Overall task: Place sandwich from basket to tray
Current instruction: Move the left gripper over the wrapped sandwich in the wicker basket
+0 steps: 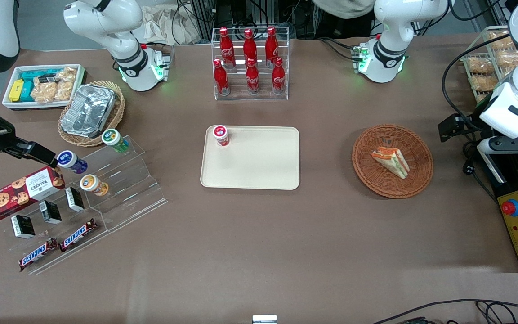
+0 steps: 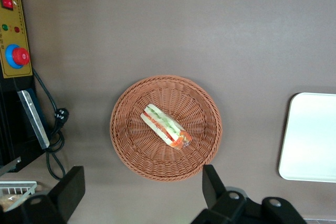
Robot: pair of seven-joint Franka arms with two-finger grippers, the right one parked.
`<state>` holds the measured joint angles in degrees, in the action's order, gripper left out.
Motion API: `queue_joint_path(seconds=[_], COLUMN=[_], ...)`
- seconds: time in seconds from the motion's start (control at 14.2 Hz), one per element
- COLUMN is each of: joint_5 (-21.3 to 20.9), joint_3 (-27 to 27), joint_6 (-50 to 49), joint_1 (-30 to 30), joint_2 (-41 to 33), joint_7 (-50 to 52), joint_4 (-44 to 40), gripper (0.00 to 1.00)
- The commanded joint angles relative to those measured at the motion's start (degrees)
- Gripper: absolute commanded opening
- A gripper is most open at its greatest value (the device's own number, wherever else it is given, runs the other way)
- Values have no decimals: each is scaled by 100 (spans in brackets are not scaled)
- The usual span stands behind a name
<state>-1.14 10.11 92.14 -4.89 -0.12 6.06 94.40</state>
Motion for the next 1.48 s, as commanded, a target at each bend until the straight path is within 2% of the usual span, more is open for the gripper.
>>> queue_joint_path(seconds=[0.0,0.21,0.35,0.56,0.84,1.12,1.41], joint_5=[-97,-106,-97,-97,-71,-88,-88], joint_3=[26,26,35,44,26,35,35], joint_6=[-65,-20,-20,41,1838,2298,3677], joint_1=[-11,-3,-3,-3,-47,-38,-29], joint_2=[-128,-243,-330,-453,-1393,-1385,-1377], joint_7=[368,1025,1964,2223,2381,2733,3233], joint_4=[253,509,728,992,2957,3426,4498], gripper=[100,100,100,100,100,100,100])
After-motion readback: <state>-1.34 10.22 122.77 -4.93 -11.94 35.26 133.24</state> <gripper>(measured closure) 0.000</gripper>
